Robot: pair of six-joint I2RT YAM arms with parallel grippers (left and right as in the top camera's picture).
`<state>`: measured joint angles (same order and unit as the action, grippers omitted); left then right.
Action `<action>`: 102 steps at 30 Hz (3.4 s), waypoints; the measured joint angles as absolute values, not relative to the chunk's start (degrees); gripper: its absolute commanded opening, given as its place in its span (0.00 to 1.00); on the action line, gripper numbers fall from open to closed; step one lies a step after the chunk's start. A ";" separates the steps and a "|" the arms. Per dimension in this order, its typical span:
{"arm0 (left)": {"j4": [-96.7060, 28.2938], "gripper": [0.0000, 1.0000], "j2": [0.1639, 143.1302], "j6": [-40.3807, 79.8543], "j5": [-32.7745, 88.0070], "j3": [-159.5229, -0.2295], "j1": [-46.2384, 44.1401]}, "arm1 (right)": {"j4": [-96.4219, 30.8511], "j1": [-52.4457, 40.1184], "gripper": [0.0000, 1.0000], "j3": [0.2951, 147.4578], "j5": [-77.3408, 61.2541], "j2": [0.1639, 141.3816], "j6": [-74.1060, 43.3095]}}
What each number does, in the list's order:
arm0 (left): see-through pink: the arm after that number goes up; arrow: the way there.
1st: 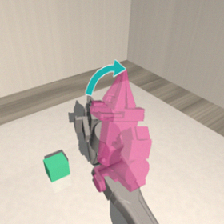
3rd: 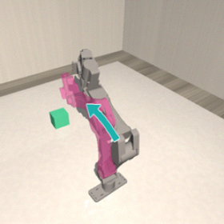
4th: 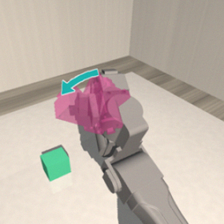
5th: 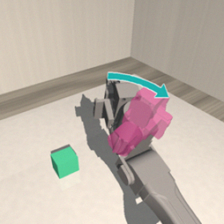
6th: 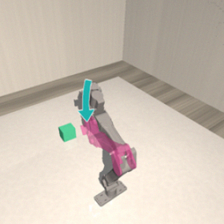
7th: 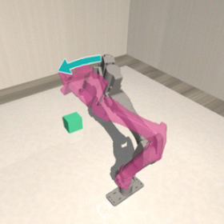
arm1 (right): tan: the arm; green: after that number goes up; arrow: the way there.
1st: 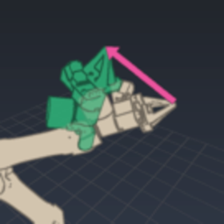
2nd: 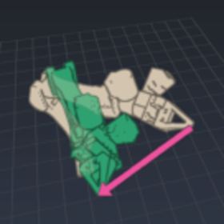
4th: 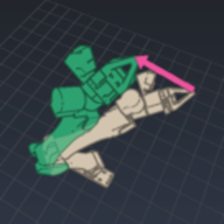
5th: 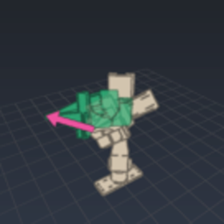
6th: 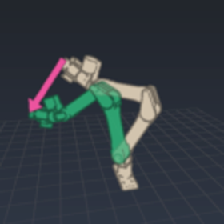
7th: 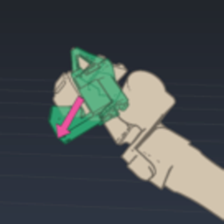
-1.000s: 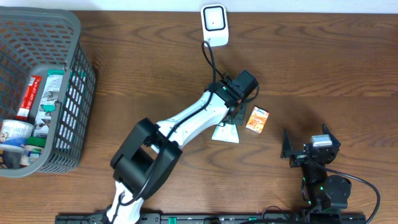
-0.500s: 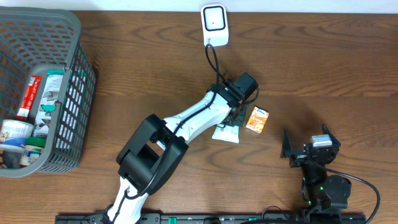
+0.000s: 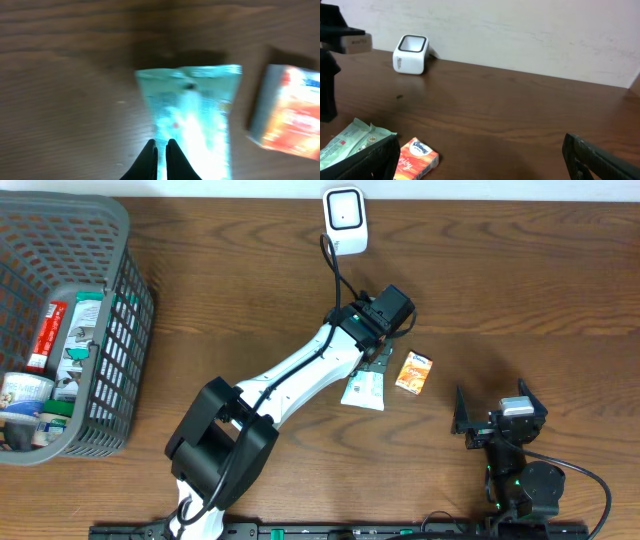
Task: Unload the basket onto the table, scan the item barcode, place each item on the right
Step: 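Hold the mint wipes pack under the white scanner, then lower the wipes pack beside the orange tissue pack and open the left gripper, then withdraw the left gripper back over the grey basket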
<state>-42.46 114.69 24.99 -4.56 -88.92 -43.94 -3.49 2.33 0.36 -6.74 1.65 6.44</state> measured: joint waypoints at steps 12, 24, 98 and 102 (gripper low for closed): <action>-41.54 0.10 118.69 25.23 -11.46 -86.15 -43.88 | -3.51 2.33 0.99 0.36 -6.74 1.65 6.44; -40.01 0.10 121.89 26.68 2.11 -85.80 -43.59 | -3.51 2.33 0.99 0.36 -6.74 1.65 6.44; -60.25 0.60 82.13 27.16 -2.00 -95.92 32.23 | -3.51 2.33 0.99 0.36 -6.74 1.65 6.44; -63.31 0.65 88.53 27.22 -1.87 -94.83 34.33 | -3.51 2.33 0.99 0.36 -6.74 1.65 6.44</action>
<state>-63.31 88.53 27.22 -1.87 -94.83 34.33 -3.51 2.33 0.36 -6.74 1.65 6.44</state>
